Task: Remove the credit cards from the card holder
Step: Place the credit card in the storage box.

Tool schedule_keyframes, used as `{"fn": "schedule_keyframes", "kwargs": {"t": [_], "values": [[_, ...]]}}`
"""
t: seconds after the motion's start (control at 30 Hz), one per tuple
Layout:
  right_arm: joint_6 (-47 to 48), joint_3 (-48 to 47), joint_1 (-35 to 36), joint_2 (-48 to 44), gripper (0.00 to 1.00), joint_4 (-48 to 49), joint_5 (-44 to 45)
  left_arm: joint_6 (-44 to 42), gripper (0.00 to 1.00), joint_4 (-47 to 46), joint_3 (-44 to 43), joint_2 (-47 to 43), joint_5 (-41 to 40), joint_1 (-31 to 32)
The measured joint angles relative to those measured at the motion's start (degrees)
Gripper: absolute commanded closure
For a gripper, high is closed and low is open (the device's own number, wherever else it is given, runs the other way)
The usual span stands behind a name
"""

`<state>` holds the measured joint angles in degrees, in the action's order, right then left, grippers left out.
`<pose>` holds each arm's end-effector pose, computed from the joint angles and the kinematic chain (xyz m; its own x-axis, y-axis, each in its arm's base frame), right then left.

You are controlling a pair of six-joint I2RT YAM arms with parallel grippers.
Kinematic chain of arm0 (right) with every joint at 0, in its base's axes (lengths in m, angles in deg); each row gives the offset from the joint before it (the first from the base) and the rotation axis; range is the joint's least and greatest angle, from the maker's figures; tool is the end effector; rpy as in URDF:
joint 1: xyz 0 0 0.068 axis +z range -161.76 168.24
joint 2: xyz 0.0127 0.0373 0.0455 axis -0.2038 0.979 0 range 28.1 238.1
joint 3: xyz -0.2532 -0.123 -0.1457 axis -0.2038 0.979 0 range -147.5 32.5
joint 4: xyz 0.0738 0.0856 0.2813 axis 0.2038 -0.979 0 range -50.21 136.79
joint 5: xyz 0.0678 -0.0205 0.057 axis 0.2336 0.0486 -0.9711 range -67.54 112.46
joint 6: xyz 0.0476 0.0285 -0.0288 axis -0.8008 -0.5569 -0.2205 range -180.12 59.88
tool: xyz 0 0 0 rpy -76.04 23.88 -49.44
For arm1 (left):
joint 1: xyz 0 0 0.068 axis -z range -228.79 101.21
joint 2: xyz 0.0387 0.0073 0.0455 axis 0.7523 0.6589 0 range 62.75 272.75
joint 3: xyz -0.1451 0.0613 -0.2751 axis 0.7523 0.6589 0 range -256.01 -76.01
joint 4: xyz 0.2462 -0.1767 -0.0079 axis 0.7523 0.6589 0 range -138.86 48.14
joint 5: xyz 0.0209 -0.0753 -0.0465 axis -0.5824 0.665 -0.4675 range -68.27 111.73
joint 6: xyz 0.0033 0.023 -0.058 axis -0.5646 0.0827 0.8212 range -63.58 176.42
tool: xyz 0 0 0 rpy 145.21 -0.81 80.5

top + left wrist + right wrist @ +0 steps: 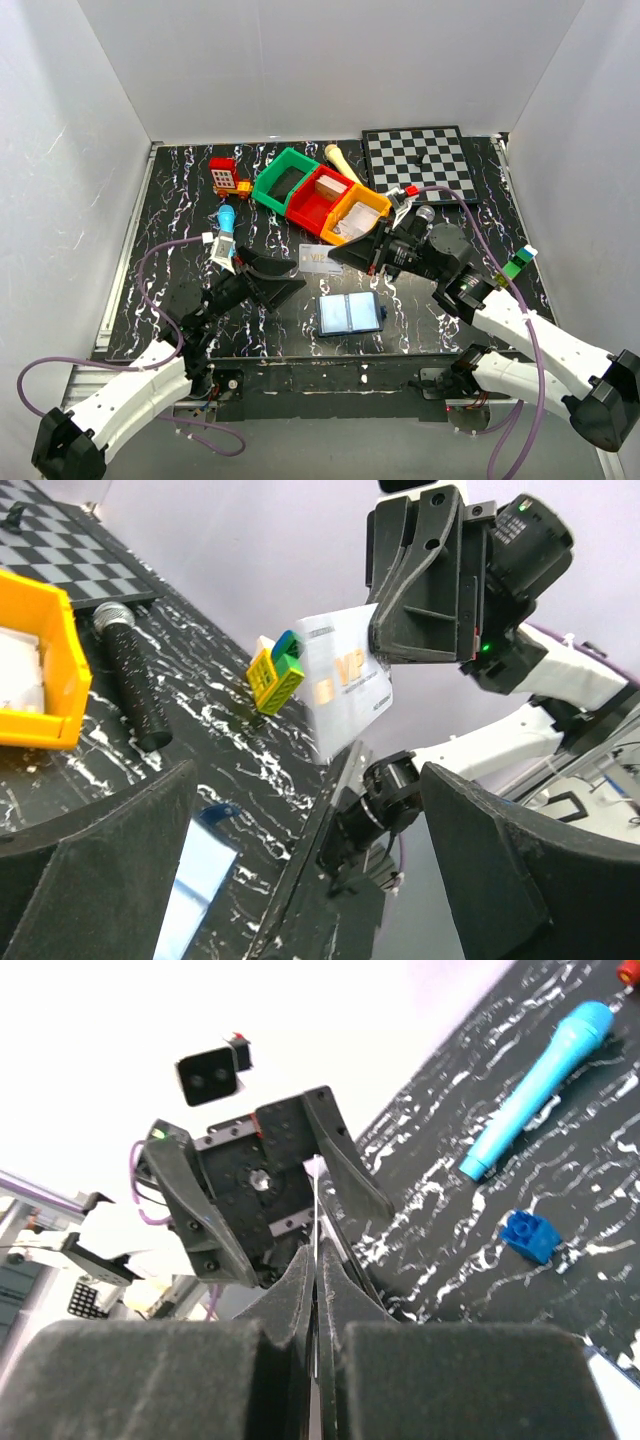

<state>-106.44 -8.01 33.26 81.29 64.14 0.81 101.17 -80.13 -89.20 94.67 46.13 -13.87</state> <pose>0.1627 0.1877 0.3659 -0.6238 0.3268 -0.7100 -0.6750 0.2326 0.7002 0.1241 -0.1105 0.2666 -0.4734 -0.4514 -0.7564 0.7302 0.2791 -0.6236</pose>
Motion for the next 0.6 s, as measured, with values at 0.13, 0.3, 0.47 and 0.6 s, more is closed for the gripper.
{"fn": "schedule_keyframes", "kwargs": {"t": [0.13, 0.3, 0.47, 0.6], "values": [[-2.82, 1.05, 0.0, 0.04, 0.99, 6.4, -0.22, 2.86, 0.09, -6.12, 0.0, 3.02, 0.92, 0.0], [-4.26, 1.77, 0.0, 0.31, 0.99, 9.11, -1.16, 4.2, 0.14, -9.18, 0.0, 4.15, 1.7, 0.0], [-4.87, 1.97, 0.0, 0.76, 0.99, 9.99, -2.23, 4.76, 0.31, -11.32, -0.13, 5.05, 1.88, 0.0], [-5.2, 1.97, 0.0, 1.27, 0.99, 10.47, -2.99, 5.42, 0.53, -13.38, -0.66, 7.06, 2.34, 0.0]]}}
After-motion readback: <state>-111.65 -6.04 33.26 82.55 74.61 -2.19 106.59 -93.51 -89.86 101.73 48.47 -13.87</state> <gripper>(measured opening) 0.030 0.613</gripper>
